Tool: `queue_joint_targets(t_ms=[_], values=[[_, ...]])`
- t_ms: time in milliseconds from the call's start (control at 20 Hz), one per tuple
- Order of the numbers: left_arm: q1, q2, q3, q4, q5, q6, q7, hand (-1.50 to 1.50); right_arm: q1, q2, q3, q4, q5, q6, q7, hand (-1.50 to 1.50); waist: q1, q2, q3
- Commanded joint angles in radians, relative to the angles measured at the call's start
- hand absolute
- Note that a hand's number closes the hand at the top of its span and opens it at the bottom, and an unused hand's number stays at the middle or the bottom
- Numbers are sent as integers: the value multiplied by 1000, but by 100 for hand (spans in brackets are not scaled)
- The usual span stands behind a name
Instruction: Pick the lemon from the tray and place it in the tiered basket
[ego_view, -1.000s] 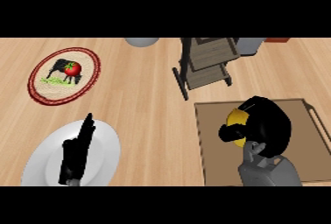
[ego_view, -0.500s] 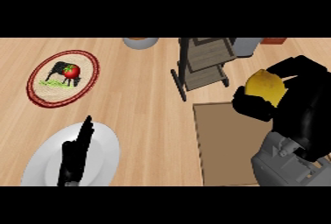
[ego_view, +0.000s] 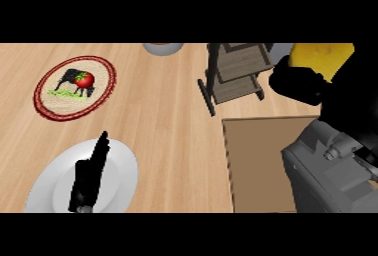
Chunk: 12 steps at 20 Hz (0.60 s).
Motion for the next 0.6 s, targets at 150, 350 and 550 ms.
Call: queue_joint_targets(t_ms=[150, 350, 550], values=[[-4, 6, -5, -15, 0, -11, 7, 0, -310, 3, -146, 159, 50, 247, 219, 150, 23, 7, 3], [-21, -19, -21, -5, -14, 3, 9, 0, -433, 3, -236, 285, 80, 239, 225, 150, 29, 22, 5], [-34, 8, 11, -1, 11, -26, -1, 0, -553, 3, -359, 411, 107, 233, 186, 150, 29, 29, 7]])
